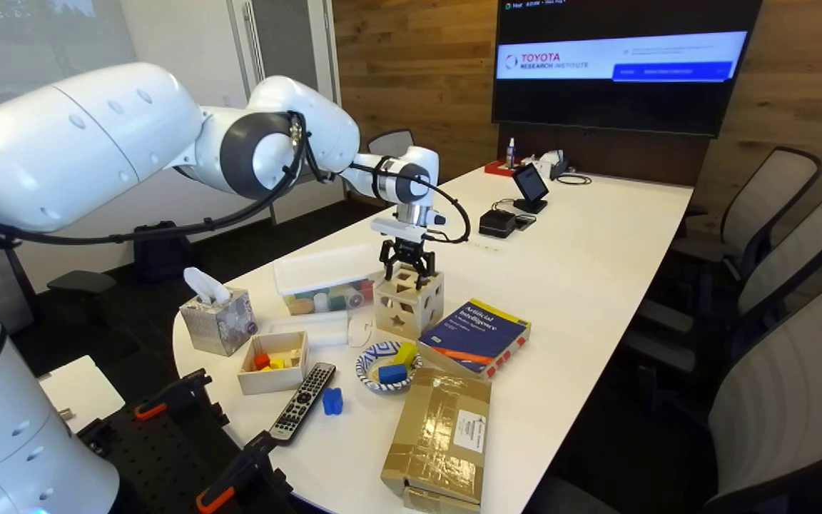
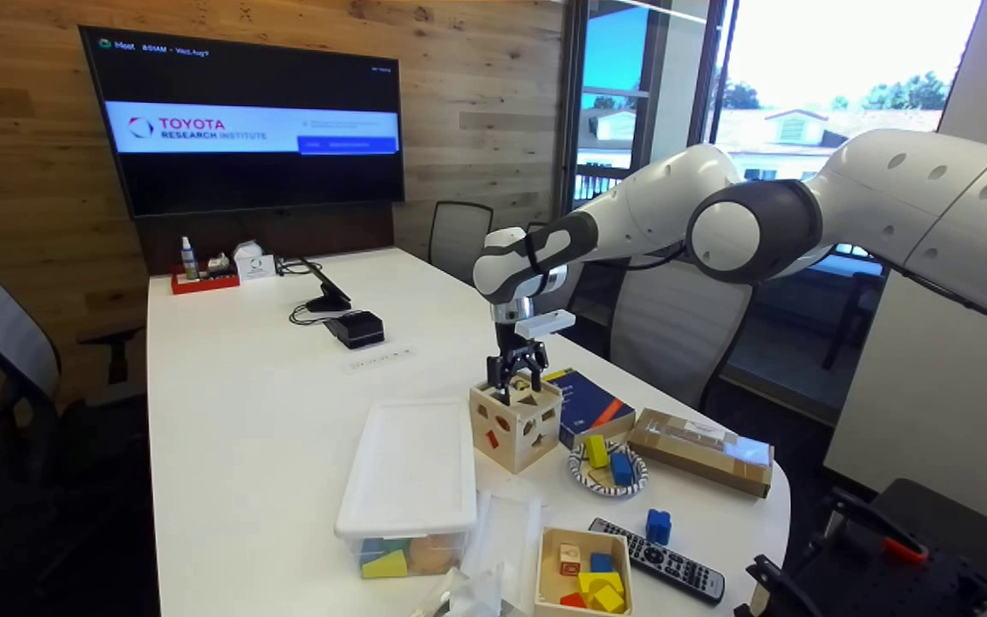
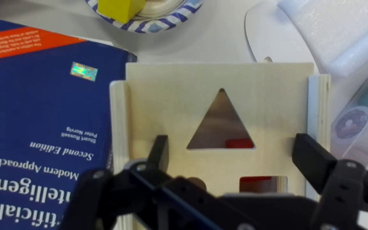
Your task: Open the lid on the cube
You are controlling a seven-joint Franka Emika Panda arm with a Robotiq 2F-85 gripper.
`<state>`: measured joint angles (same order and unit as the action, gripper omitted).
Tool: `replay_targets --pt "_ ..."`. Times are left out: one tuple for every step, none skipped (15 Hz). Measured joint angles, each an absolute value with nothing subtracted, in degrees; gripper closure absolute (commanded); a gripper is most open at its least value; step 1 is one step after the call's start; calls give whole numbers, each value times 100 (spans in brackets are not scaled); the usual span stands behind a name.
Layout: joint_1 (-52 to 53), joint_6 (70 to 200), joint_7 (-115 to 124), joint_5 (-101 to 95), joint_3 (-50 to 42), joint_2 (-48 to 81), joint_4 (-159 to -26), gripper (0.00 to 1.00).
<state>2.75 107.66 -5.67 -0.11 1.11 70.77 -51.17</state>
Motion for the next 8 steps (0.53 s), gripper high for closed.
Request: replay_targets --pt "276 10615 -567 -11 109 7077 -5101 0" --pt "276 10469 -567 -11 107 7077 -5089 0" --pt "275 10327 -567 -11 103 7077 -5083 0" --pt "274 10186 -567 -11 101 7077 -5077 0" --pt "274 10049 -567 -11 98 7078 -5073 0" --pt "274 9915 -561 -11 97 7078 -5069 0" --pt "274 9791 -560 -11 96 7078 -5069 0" --pt "275 9698 -549 -11 97 7082 -5069 0"
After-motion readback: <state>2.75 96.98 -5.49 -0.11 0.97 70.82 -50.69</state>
